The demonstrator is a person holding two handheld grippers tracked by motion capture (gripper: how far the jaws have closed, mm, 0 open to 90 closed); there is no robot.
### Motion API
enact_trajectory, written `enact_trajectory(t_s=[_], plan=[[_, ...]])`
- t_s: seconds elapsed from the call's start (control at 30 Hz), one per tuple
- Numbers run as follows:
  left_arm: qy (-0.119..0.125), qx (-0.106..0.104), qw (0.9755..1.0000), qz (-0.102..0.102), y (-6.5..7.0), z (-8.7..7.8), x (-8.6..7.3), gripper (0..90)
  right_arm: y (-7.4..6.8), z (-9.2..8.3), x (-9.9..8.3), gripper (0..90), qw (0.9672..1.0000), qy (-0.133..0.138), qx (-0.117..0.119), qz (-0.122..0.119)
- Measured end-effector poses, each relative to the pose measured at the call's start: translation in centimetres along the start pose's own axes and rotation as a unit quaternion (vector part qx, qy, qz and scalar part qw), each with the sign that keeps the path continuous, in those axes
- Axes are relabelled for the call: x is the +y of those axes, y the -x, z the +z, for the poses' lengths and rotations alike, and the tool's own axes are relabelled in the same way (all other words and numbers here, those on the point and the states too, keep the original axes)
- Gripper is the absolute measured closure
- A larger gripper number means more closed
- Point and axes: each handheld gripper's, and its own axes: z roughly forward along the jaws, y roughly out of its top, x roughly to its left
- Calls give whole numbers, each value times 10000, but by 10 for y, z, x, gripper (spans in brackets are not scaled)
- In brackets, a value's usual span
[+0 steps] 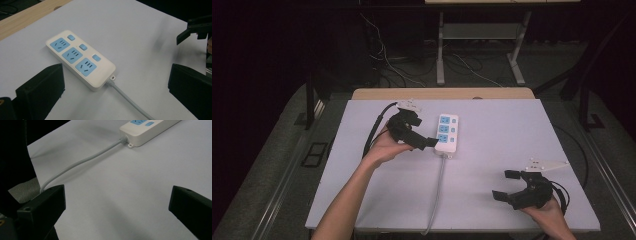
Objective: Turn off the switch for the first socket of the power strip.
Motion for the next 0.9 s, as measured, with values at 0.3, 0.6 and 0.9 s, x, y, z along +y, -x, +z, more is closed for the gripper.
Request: enact_trajectory(t_s=[0.3, 0.6, 0.9], plan=[[-129, -5, 9999, 12, -4, 12, 8, 0, 1, -1, 0, 6, 10000, 2, -8, -3], [-277, -41, 9996, 61, -6, 26, 18, 0, 1, -1, 0, 6, 10000, -14, -1, -11], [-362, -48, 9992, 132, -5, 38, 31, 0, 2, -2, 0, 6, 10000, 2, -3, -19]])
